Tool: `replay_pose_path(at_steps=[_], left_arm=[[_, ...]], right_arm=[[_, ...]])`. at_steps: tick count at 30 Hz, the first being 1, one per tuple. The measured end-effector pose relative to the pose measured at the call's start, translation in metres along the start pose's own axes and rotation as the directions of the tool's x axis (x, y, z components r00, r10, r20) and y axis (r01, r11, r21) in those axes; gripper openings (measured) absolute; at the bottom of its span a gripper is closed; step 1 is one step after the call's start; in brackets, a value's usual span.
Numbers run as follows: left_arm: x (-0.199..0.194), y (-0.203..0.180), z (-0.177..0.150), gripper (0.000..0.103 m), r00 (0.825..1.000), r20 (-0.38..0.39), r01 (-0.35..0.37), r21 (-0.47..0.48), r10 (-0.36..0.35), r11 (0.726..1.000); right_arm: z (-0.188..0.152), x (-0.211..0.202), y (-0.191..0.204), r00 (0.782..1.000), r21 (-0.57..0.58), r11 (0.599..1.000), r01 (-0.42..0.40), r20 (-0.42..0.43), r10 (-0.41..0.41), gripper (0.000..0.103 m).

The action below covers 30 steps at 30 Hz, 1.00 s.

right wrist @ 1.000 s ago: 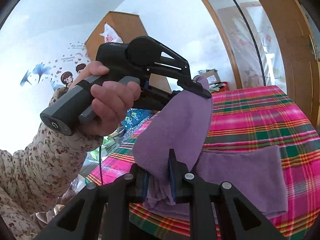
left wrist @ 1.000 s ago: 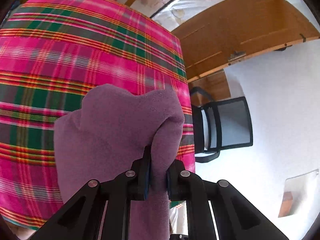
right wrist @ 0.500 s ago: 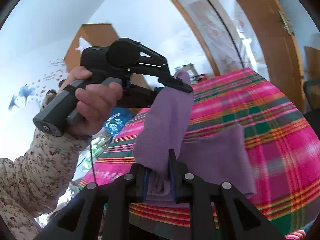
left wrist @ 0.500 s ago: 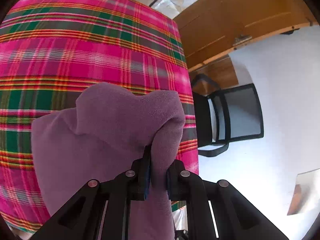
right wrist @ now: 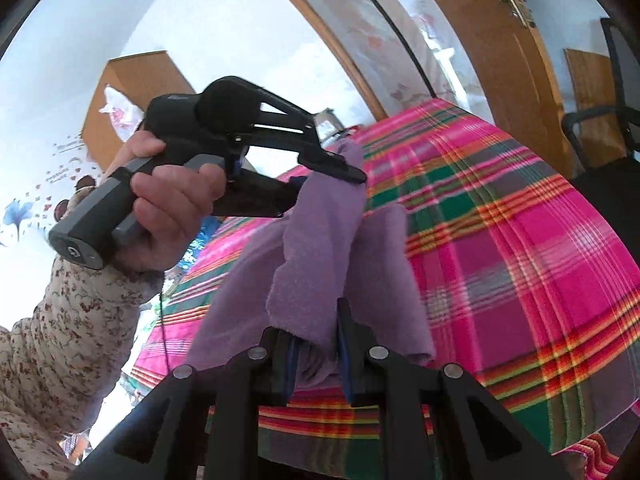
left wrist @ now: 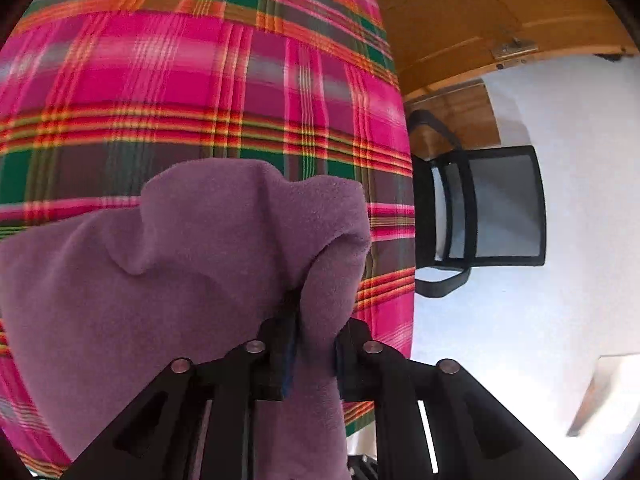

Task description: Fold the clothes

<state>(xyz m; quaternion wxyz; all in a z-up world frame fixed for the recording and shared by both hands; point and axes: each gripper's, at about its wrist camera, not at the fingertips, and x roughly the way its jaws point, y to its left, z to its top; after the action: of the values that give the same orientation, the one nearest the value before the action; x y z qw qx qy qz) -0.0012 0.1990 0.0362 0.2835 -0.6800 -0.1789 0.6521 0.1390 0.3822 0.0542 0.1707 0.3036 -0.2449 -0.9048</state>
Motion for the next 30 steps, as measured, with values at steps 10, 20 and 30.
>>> replay_pose_path(at_steps=[10, 20, 30], left_arm=[[0.009, -0.003, 0.001, 0.032, 0.998, -0.039, 0.044, 0.014, -0.044, 0.999], [-0.040, 0.002, -0.017, 0.038, 0.996, 0.045, 0.069, 0.172, -0.078, 0.983], [-0.082, 0.078, -0.061, 0.038, 0.980, 0.196, 0.001, 0.136, -0.028, 0.991]], right_arm=[[-0.007, 0.003, -0.024, 0.999, 0.056, 0.998, 0.041, -0.034, -0.039, 0.026], [-0.020, -0.016, -0.041, 0.993, 0.108, 0.988, 0.110, -0.057, -0.105, 0.036], [0.002, -0.023, -0.013, 0.983, 0.003, 0.986, 0.169, 0.071, -0.169, 0.036]])
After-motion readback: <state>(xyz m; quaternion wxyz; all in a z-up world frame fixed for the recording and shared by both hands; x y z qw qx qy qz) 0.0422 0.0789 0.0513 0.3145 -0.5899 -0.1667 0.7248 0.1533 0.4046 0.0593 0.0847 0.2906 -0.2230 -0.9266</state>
